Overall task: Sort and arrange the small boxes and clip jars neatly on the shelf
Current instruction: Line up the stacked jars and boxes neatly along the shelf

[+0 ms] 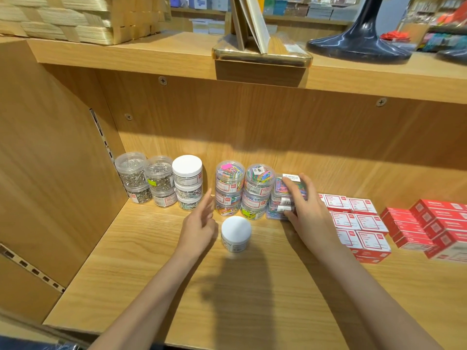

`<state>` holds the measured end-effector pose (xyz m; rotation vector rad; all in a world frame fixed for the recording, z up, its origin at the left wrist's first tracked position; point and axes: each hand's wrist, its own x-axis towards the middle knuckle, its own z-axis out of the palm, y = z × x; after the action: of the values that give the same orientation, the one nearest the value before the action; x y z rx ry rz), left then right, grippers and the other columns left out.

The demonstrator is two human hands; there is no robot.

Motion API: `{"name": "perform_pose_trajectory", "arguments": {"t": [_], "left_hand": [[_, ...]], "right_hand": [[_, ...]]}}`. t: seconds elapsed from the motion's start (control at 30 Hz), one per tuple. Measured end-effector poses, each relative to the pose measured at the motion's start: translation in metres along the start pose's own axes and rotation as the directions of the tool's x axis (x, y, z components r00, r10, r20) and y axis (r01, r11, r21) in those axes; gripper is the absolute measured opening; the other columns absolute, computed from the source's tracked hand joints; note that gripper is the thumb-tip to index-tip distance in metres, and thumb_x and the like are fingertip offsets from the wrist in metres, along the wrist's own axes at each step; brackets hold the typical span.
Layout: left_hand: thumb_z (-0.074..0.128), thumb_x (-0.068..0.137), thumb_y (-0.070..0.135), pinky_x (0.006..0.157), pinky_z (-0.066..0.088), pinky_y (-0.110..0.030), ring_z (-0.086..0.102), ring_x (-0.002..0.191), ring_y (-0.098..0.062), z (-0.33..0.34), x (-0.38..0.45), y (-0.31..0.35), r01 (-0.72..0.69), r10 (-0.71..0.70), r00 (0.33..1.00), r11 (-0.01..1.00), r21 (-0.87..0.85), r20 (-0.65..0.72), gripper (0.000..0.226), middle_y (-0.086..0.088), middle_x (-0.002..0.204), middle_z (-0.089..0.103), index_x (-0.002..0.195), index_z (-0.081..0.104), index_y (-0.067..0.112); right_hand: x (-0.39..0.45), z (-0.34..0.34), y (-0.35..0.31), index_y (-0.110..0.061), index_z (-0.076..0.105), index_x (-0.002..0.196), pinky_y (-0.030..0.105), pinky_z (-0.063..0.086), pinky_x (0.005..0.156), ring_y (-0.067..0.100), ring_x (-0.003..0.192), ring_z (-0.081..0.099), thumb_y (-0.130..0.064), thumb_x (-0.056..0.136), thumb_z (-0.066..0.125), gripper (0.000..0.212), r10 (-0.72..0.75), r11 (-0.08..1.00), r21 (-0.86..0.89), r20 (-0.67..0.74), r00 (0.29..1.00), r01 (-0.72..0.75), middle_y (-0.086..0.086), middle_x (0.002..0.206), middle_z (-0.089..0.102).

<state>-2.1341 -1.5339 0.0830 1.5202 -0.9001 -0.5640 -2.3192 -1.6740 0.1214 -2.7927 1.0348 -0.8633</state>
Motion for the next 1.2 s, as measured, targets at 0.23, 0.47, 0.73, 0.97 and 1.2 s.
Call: {"name": "perform_pose_trajectory", "arguments": {"t": [0.23, 0.47, 0.73, 0.97, 1.2], "left_hand": [[0.042, 0.074, 0.001, 0.088, 0.044, -0.035, 0.049, 0.1, -0.017, 0.014, -0.012, 0.031, -0.217, 0.321, 0.876, 0.928, 0.302, -0.359, 0.043, 0.0, 0.105, 0.047, 0.114, 0.056, 0.009], [0.041, 0.077, 0.015, 0.088, 0.038, -0.019, 0.048, 0.097, -0.01, 0.082, -0.027, 0.051, -0.389, 0.431, 0.901, 0.856, 0.341, -0.056, 0.04, -0.006, 0.105, 0.056, 0.112, 0.057, 0.004], [0.067, 0.08, 0.023, 0.089, 0.031, -0.021, 0.048, 0.113, -0.023, 0.156, -0.022, 0.025, -0.2, 0.106, 0.971, 0.85, 0.486, 0.215, 0.05, -0.011, 0.118, 0.055, 0.122, 0.048, 0.004], [0.072, 0.075, 0.032, 0.081, 0.045, -0.037, 0.06, 0.094, -0.024, 0.177, -0.005, 0.027, -0.076, 0.066, 0.997, 0.855, 0.513, 0.038, 0.04, -0.005, 0.101, 0.062, 0.099, 0.047, 0.012], [0.073, 0.075, 0.029, 0.076, 0.048, -0.036, 0.061, 0.084, -0.018, 0.182, -0.004, 0.026, -0.041, 0.057, 0.998, 0.887, 0.461, -0.021, 0.034, 0.0, 0.091, 0.064, 0.086, 0.041, 0.023]], "right_hand": [[-0.015, -0.032, 0.023, -0.017, 0.044, 0.134, 0.039, 0.031, 0.101, 0.027, 0.124, 0.039, -0.02, 0.078, 0.071, 0.062, 0.044, 0.989, 0.142, 0.033, 0.998, -0.048, 0.012, 0.133, 0.043], [-0.038, -0.07, 0.072, -0.025, 0.048, 0.129, 0.04, 0.021, 0.107, 0.03, 0.133, 0.025, -0.039, 0.074, 0.073, 0.063, 0.275, 0.928, 0.217, 0.155, 0.949, -0.304, 0.013, 0.143, 0.032], [-0.074, -0.077, 0.122, -0.048, 0.013, 0.14, 0.037, 0.011, 0.113, 0.019, 0.141, -0.018, -0.056, 0.051, 0.08, 0.111, 0.257, 0.925, 0.128, 0.482, 0.838, -0.358, 0.007, 0.154, -0.018], [-0.076, -0.059, 0.117, -0.041, 0.018, 0.142, 0.032, 0.023, 0.11, 0.018, 0.142, 0.003, -0.041, 0.062, 0.081, 0.102, 0.25, 0.917, 0.211, 0.356, 0.9, -0.338, 0.0, 0.154, -0.013], [-0.07, -0.061, 0.126, -0.039, 0.019, 0.142, 0.032, 0.021, 0.111, 0.019, 0.142, 0.003, -0.038, 0.065, 0.08, 0.099, 0.232, 0.91, 0.234, 0.392, 0.89, -0.341, -0.002, 0.154, -0.009]]}}
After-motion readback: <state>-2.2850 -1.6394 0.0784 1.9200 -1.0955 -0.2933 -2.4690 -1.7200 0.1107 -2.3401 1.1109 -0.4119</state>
